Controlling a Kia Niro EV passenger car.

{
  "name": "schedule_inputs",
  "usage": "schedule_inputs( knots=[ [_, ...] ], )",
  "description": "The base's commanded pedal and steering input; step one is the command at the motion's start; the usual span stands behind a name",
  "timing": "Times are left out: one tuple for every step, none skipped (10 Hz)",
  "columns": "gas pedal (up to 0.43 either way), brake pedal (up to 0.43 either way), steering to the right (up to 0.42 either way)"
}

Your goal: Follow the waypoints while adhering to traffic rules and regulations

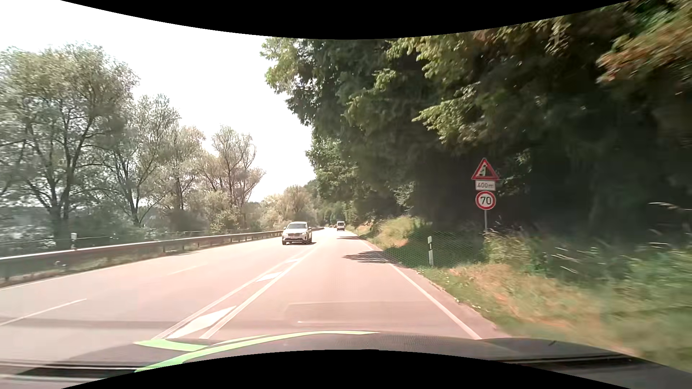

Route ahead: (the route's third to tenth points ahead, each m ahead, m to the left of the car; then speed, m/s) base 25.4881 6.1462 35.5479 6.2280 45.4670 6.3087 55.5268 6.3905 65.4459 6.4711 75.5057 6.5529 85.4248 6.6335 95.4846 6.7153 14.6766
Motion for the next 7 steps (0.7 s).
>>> schedule_inputs(
  knots=[
    [0.429,0.000,-0.004],
    [0.429,0.000,-0.003],
    [0.429,0.000,-0.003],
    [0.421,0.000,-0.003],
    [0.421,0.000,-0.003],
    [0.421,0.000,-0.003],
    [0.421,0.000,-0.003]
  ],
)
